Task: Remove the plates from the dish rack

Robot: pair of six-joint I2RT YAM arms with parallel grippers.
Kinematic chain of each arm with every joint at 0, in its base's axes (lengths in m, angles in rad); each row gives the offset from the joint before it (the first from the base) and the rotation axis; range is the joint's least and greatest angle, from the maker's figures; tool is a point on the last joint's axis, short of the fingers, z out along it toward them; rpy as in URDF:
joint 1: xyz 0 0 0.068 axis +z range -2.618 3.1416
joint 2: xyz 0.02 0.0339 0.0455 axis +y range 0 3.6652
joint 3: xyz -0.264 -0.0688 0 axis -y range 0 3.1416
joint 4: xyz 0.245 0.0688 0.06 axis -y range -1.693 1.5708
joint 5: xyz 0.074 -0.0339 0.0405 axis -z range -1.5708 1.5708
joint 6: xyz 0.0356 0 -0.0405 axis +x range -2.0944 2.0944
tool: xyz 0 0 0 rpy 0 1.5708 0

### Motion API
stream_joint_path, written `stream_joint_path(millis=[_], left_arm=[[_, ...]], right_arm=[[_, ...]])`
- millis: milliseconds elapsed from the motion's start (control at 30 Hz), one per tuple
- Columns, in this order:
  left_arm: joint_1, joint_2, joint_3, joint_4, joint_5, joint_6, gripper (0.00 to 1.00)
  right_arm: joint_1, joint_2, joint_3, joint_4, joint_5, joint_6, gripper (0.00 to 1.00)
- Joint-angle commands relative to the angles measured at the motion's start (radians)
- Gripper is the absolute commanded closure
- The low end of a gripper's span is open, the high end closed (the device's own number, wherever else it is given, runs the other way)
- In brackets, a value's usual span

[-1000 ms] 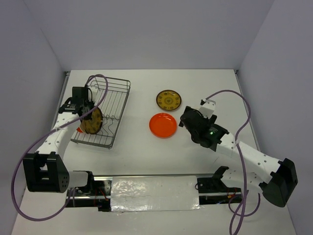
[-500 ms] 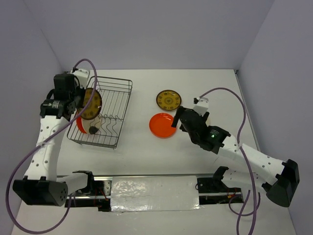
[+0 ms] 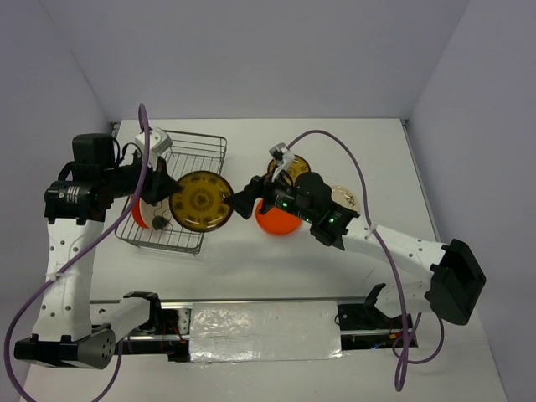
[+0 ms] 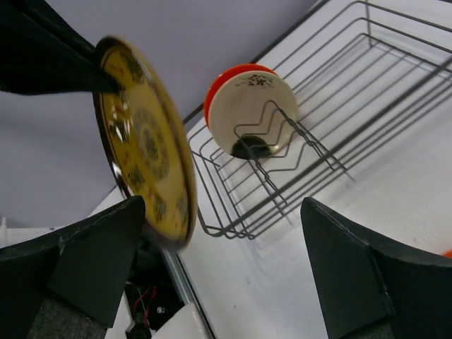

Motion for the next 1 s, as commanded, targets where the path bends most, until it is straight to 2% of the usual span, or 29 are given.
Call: stream_joint_path(millis=[0, 67, 100, 167, 233, 267, 300, 333, 400, 433, 467, 567, 633, 667, 767, 967], left_arm=[[-0.001, 0.0, 0.019, -0.027, 0.292, 0.041, 1.0], [-0.001, 0.004, 0.016, -0.024, 0.324, 0.035, 1.0], [-0.001, 0.007, 0.007, -0.009, 0.323, 0.018, 1.0], [-0.001, 0.015, -0.002, 0.008, 0.273, 0.001, 0.89], [-0.001, 0.036, -0.017, 0.037, 0.216, -0.028, 0.77], [-0.001, 0.043, -0.025, 0.051, 0.169, -0.045, 0.32], [-0.001, 0.056, -0.039, 0.094, 0.007, -0.122, 0.14], [-0.001, 0.066, -0.043, 0.106, -0.089, -0.152, 0.02], [-0.001, 0.082, -0.054, 0.128, -0.315, -0.186, 0.0], [-0.001, 0.083, -0.062, 0.139, -0.367, -0.181, 0.01], [-0.001, 0.064, -0.085, 0.154, -0.411, -0.169, 0.01], [-0.001, 0.008, -0.126, 0.22, -0.528, -0.117, 0.0], [-0.001, -0.011, -0.158, 0.24, -0.565, -0.083, 0.01], [-0.001, -0.02, -0.168, 0.235, -0.565, -0.076, 0.01], [-0.001, -0.037, -0.191, 0.215, -0.565, -0.057, 0.0], [0.022, -0.057, -0.234, 0.221, -0.596, -0.029, 0.0]], right_arm=[[0.015, 0.058, 0.086, 0.126, -0.091, -0.002, 0.03], [0.018, 0.09, 0.101, 0.144, -0.101, 0.001, 0.09], [0.016, 0.098, 0.101, 0.159, -0.142, 0.008, 0.26], [0.016, 0.103, 0.089, 0.219, -0.173, 0.021, 0.57], [0.015, 0.101, 0.082, 0.232, -0.177, 0.037, 0.97], [0.012, 0.1, 0.083, 0.198, -0.154, 0.037, 1.0], [0.01, 0.091, 0.086, 0.165, -0.114, 0.042, 1.0], [-0.002, 0.087, 0.104, 0.103, 0.032, 0.057, 1.0], [-0.034, 0.092, 0.135, -0.125, 0.221, 0.156, 1.0], [-0.086, 0.098, 0.167, -0.211, 0.356, 0.206, 1.0], [-0.115, 0.106, 0.177, -0.324, 0.392, 0.247, 1.0], [-0.238, 0.136, 0.183, -0.391, 0.446, 0.315, 0.99], [-0.304, 0.175, 0.187, -0.393, 0.446, 0.338, 0.96], [-0.377, 0.192, 0.18, -0.367, 0.395, 0.34, 0.95], [-0.482, 0.276, 0.187, -0.342, 0.31, 0.323, 0.92], [-0.574, 0.489, 0.328, -0.307, 0.18, 0.283, 0.92]])
